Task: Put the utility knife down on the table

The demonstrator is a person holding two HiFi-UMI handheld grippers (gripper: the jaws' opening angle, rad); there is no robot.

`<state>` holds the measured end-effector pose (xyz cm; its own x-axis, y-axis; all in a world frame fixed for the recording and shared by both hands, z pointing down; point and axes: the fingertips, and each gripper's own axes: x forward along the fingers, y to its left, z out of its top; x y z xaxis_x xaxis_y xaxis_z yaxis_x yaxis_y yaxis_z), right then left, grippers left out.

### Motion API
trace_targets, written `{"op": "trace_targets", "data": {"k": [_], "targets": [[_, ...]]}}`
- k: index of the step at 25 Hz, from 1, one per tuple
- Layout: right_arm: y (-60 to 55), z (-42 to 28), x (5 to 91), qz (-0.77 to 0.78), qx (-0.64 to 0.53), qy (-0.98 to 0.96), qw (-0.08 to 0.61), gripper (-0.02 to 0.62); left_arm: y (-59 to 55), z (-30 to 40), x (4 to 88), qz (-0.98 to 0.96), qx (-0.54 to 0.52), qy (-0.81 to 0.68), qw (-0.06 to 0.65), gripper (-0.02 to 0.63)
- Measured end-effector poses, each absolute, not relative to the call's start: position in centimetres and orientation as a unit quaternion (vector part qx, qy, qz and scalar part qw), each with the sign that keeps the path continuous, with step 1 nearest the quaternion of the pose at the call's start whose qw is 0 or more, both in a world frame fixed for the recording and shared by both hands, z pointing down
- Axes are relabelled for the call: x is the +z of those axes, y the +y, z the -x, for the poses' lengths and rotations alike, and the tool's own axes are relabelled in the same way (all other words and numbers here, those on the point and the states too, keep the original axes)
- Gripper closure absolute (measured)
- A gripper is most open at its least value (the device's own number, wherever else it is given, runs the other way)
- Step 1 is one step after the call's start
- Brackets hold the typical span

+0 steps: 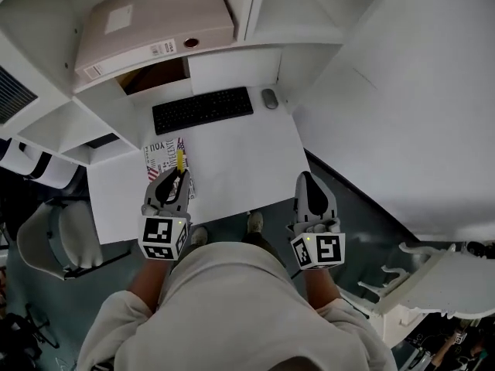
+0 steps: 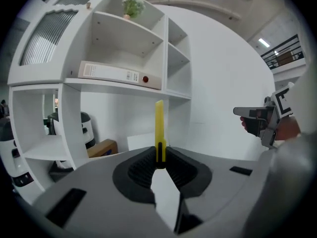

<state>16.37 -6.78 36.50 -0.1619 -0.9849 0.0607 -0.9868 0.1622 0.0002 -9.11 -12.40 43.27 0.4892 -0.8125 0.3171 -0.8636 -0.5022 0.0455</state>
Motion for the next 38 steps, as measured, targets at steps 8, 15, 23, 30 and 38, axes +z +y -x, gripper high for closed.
{"op": "trace_targets", "data": {"k": [8, 15, 23, 30, 38], "targets": [[-12.7, -21.0, 36.3, -0.587, 0.017, -0.809, 0.025, 0.592, -14.8, 5.9, 47.0, -0.800, 0.149, -0.561, 0.149, 0.549], [-13.7, -24.1, 37.3, -0.578, 0.028, -0.815, 0.030, 0.592, -17.0, 3.5, 54.4, -0.763, 0.187, -0.561, 0.262, 0.549], [-13.8, -27.3, 38.3, -0.599, 0.041, -0.799, 0.039, 0.592, -19.1, 2.5, 63.1, -0.720, 0.261, -0.545, 0.341, 0.548], [-13.7, -29.3, 39.1, -0.619, 0.051, -0.782, 0.049, 0.592, -19.7, 2.3, 70.0, -0.682, 0.297, -0.530, 0.406, 0.548], [-14.3, -29.8, 40.1, -0.623, 0.061, -0.777, 0.062, 0.592, -20.0, 2.4, 73.8, -0.659, 0.316, -0.524, 0.438, 0.548]]}}
